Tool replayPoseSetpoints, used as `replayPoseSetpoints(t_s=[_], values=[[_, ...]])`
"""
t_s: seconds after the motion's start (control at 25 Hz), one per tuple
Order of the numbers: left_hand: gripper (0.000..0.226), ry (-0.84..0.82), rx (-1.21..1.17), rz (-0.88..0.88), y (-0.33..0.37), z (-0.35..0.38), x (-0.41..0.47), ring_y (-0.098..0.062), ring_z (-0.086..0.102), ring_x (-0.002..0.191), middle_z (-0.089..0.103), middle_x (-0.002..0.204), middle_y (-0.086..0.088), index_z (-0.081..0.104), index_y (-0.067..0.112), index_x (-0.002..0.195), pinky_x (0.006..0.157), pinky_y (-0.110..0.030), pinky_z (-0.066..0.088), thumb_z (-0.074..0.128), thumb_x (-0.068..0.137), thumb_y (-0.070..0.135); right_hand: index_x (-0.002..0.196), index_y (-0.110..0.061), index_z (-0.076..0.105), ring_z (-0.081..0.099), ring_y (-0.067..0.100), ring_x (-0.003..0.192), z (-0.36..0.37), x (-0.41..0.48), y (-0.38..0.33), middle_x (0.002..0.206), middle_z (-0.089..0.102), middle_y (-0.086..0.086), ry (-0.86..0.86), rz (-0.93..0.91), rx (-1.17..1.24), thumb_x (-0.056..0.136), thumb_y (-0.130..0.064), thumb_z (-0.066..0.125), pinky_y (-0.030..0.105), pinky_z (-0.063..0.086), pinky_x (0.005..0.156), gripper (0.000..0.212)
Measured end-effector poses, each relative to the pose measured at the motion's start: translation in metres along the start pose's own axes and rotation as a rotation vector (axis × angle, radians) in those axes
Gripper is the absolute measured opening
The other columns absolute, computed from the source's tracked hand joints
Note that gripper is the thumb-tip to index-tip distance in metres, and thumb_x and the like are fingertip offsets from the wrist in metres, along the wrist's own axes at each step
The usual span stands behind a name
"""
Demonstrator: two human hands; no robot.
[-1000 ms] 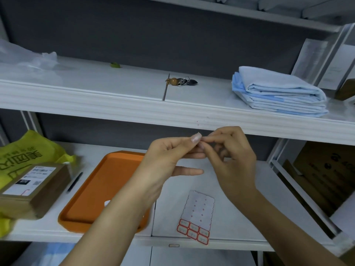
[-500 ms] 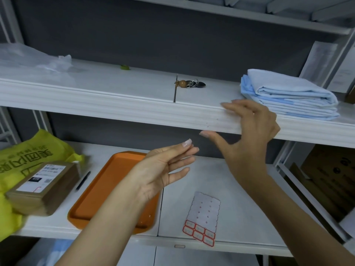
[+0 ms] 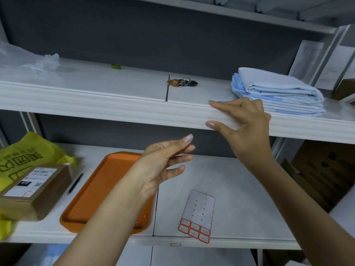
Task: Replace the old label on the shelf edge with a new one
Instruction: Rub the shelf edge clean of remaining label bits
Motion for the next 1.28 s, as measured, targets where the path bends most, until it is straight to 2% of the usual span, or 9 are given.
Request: replayPoseSetpoints(t_s=[0.12,0.24,0.52,0.68,0.76,0.92,1.12,1.2,1.28], values=[[0.032,0.022,-0.001,0.005,0.001,0.004,0.002,-0.006,0.073,0.080,0.077,0.096,0.003,0.080,0.028,0.075,0.057,-0.021,0.054,0.084,0.056,0.053,0.113,-0.044,0.055,0.039,-0.006,0.102,-0.007,-0.002,0.004,0.105,0.048,-0.039,0.022,-0.037,0.053,0.082,-0.044,0.061,0.041,0.038,0.096,0.031],[0.027,0.020,-0.011,0.000,0.001,0.011,0.001,-0.005,0.073,0.080,0.077,0.095,0.005,0.079,0.031,0.072,0.056,-0.020,0.054,0.082,0.059,0.055,0.109,-0.041,0.059,0.041,-0.006,0.100,-0.007,-0.003,0.004,0.103,0.046,-0.042,0.079,-0.051,0.079,0.083,-0.042,0.062,0.040,0.039,0.096,0.026],[0.023,-0.034,-0.014,0.058,0.003,0.018,-0.007,-0.003,0.072,0.089,0.075,0.105,0.007,0.079,0.030,0.096,0.061,-0.019,0.055,0.070,0.082,0.046,0.093,-0.022,0.071,0.058,0.005,0.100,-0.006,-0.007,0.006,0.102,0.067,-0.013,0.191,-0.102,0.193,0.087,-0.029,0.066,0.046,0.044,0.092,0.011],[0.023,-0.095,-0.090,0.017,0.004,0.025,-0.011,-0.008,0.072,0.097,0.075,0.109,0.002,0.080,0.023,0.096,0.064,-0.023,0.057,0.065,0.087,0.039,0.094,-0.012,0.074,0.059,0.022,0.101,-0.002,-0.019,-0.010,0.105,0.070,0.002,0.189,-0.404,0.061,0.090,-0.020,0.067,0.044,0.045,0.087,0.012],[0.021,-0.115,-0.181,-0.001,0.004,0.028,-0.012,-0.012,0.072,0.099,0.075,0.109,-0.003,0.080,0.022,0.092,0.066,-0.026,0.058,0.067,0.084,0.036,0.094,-0.009,0.076,0.058,0.024,0.100,0.003,-0.022,-0.018,0.107,0.070,0.004,0.172,-0.456,0.045,0.090,-0.018,0.068,0.043,0.046,0.084,0.012],[0.015,-0.145,-0.285,-0.025,0.002,0.029,-0.015,-0.013,0.071,0.102,0.075,0.108,-0.004,0.080,0.023,0.088,0.069,-0.027,0.058,0.068,0.085,0.031,0.095,-0.005,0.076,0.058,0.027,0.097,0.008,-0.030,-0.020,0.106,0.071,0.006,0.157,-0.444,0.036,0.087,-0.012,0.071,0.040,0.048,0.080,0.011],[0.020,-0.142,-0.346,-0.070,-0.002,0.029,-0.016,-0.009,0.072,0.090,0.075,0.096,0.001,0.079,0.021,0.086,0.070,-0.025,0.056,0.079,0.075,0.038,0.099,-0.007,0.075,0.055,0.023,0.101,0.006,-0.040,-0.025,0.111,0.069,0.005,0.102,-0.419,0.070,0.090,-0.011,0.067,0.032,0.046,0.083,0.014],[0.023,-0.108,-0.306,-0.045,-0.005,0.029,-0.016,-0.005,0.071,0.083,0.076,0.093,0.003,0.080,0.021,0.084,0.065,-0.022,0.054,0.082,0.069,0.039,0.096,-0.013,0.076,0.049,0.021,0.111,0.005,-0.045,-0.030,0.120,0.065,-0.002,0.027,-0.271,0.184,0.093,-0.018,0.059,0.027,0.042,0.087,0.019],[0.030,-0.089,-0.234,0.004,-0.008,0.028,-0.015,0.000,0.067,0.076,0.076,0.099,0.004,0.080,0.021,0.091,0.064,-0.018,0.052,0.081,0.069,0.042,0.091,-0.020,0.077,0.043,0.016,0.120,0.004,-0.047,-0.032,0.124,0.062,-0.013,-0.077,-0.002,0.400,0.095,-0.025,0.055,0.019,0.037,0.095,0.023]])
Point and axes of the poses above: each hand's wrist, its own x-axis towards the middle knuckle, its own z-axis out of the palm, y = z × x, the point moved 1 cm from there along x, towards the middle knuckle
